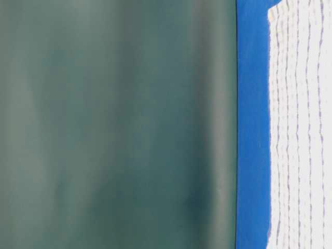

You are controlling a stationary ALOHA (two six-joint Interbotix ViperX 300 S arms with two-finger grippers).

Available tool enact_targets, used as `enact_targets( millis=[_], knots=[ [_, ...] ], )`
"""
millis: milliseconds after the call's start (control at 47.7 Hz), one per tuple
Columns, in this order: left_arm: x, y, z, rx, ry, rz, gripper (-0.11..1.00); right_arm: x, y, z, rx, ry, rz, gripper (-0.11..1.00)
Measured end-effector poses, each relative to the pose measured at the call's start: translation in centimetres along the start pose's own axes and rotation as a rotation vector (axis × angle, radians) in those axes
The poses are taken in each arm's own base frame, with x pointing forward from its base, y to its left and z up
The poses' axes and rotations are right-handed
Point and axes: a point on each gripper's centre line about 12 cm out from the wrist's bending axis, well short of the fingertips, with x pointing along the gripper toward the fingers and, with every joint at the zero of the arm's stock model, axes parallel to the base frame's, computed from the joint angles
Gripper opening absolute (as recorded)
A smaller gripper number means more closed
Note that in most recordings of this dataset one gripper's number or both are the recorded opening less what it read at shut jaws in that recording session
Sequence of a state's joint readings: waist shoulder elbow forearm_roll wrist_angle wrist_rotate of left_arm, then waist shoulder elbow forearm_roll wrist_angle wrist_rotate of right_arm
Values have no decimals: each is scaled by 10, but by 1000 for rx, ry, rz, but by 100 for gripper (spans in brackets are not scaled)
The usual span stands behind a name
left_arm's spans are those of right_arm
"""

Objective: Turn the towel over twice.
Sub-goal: 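Open both grippers and retract them outward from the towel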

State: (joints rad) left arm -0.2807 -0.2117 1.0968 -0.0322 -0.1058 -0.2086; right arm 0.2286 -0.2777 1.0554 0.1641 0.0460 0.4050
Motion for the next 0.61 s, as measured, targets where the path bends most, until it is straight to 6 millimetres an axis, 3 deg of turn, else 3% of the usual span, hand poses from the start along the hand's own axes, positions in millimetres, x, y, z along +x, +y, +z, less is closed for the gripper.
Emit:
enact_targets(
  millis=[42, 209, 377, 607],
  knots=[
    [-5, -1, 5, -2, -6, 0, 67, -5, 4, 6, -25, -18, 12, 69],
    [-31, 1, 30, -18, -79, 0, 67, -31, 8, 36, -120, -116, 20, 64],
    [-73, 9, 58, -47, -260, 7, 67, -66, 4, 64, -230, -227, -22, 64],
    [-125, 30, 70, 5, -465, 88, 67, -121, -14, 88, -321, -422, -119, 64]
  ],
)
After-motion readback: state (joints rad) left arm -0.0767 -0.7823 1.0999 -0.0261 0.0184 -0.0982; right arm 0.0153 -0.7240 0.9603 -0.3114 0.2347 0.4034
